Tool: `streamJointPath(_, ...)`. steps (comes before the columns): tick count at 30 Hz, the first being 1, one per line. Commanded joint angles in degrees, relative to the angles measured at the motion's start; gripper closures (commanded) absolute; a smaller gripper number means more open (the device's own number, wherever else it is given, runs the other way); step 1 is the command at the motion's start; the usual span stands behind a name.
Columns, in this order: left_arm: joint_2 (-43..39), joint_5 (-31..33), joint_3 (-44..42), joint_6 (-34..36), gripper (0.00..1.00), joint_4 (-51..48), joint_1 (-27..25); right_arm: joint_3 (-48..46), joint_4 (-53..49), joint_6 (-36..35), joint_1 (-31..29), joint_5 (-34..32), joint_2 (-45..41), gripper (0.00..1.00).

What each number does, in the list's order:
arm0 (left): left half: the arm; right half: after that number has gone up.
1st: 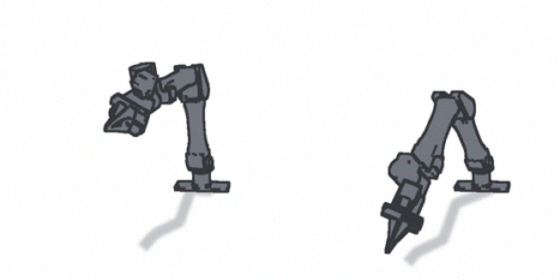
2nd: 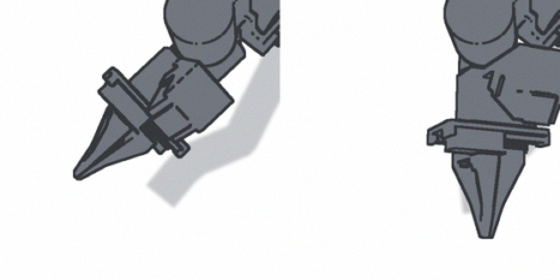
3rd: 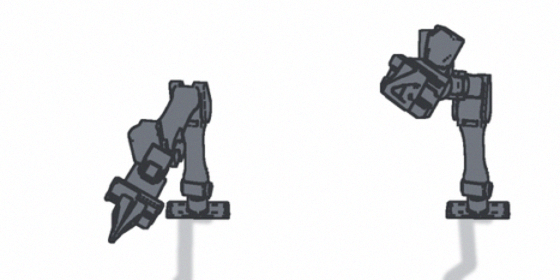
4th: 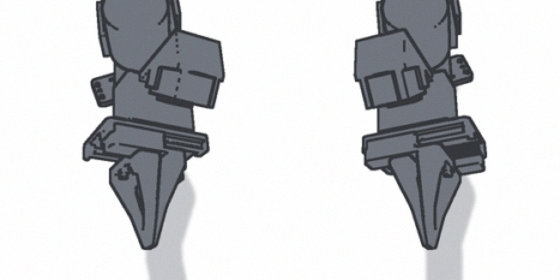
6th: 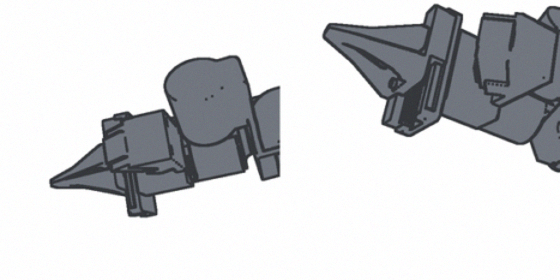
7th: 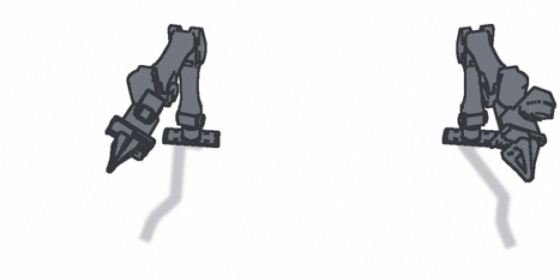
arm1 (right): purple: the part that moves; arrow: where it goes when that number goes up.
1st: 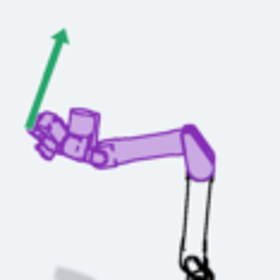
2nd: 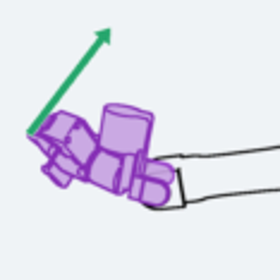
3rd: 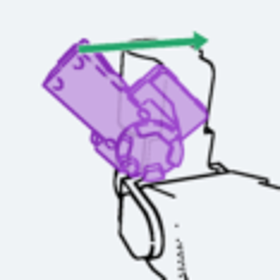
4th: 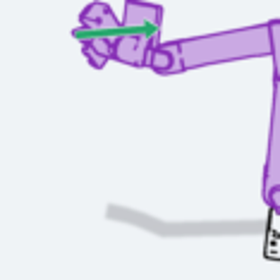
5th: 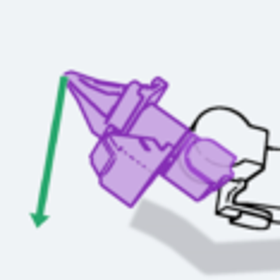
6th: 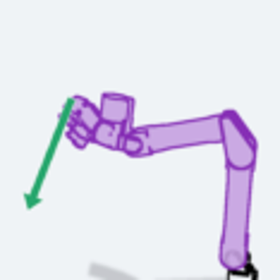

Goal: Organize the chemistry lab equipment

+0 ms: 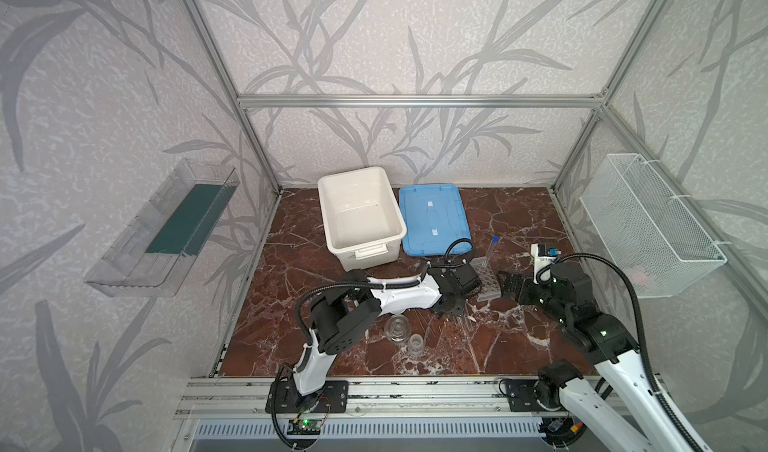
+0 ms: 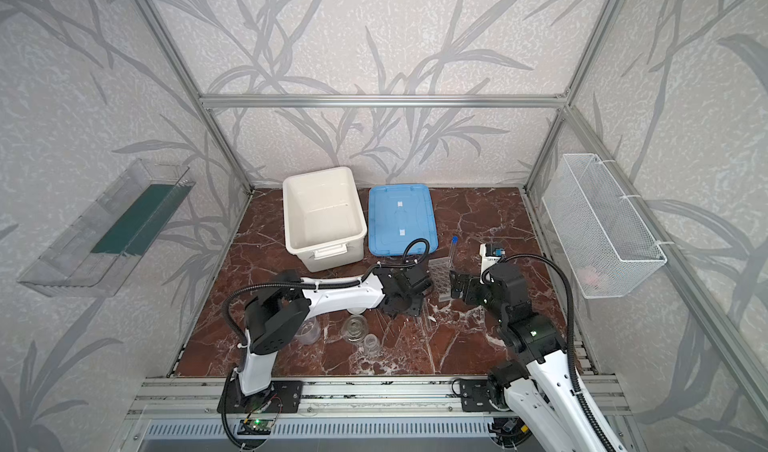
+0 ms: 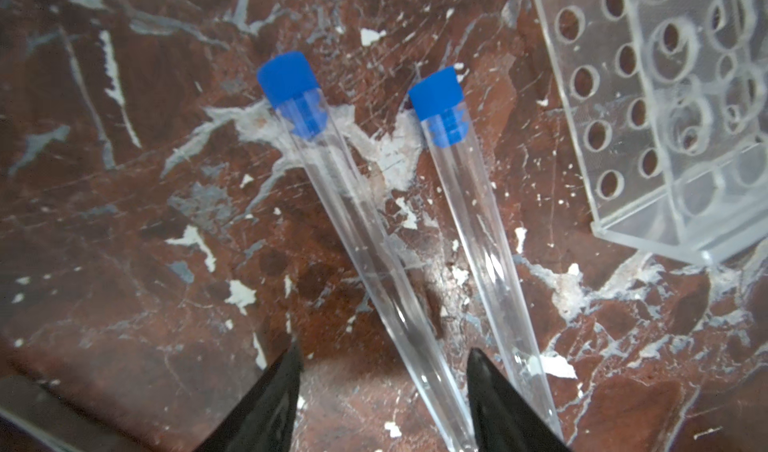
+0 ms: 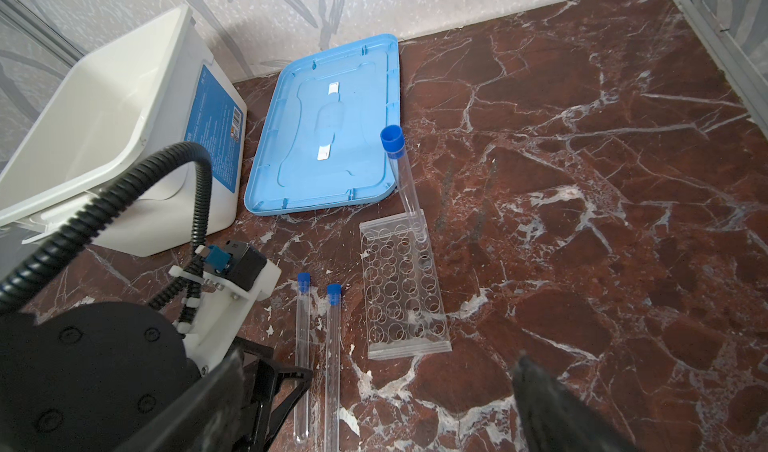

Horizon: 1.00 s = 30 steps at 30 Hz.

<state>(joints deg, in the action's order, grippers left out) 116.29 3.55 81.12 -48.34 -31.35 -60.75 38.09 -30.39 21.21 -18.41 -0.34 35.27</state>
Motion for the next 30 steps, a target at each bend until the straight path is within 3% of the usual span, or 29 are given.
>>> streamJointPath(1,1.33,1.28,2.16,0.08,0.41,-2.97,0.04,-0.37,-1.36,-0.39,0.18,0.17,-0.49,0.01)
streamJointPath(8,1.60,3.40,1.27,-0.63,0.52,-6.43,0.53,-1.30,-1.01,-0.25,0.13,0.32,-0.99,0.01)
streamJointPath(14,0.15,1.81,-1.77,-0.88,0.64,-2.32,2.32,-3.34,1.55,-0.38,0.13,5.62,-0.02,0.01)
streamJointPath(25,-3.29,-3.82,-5.54,-2.08,0.62,-4.83,-0.36,-3.98,1.41,1.88,0.18,6.93,-0.65,0.01)
streamJointPath(30,-2.86,-2.69,-4.48,-1.87,0.66,-6.93,-1.79,-4.52,1.61,1.82,0.14,6.52,-0.38,0.01)
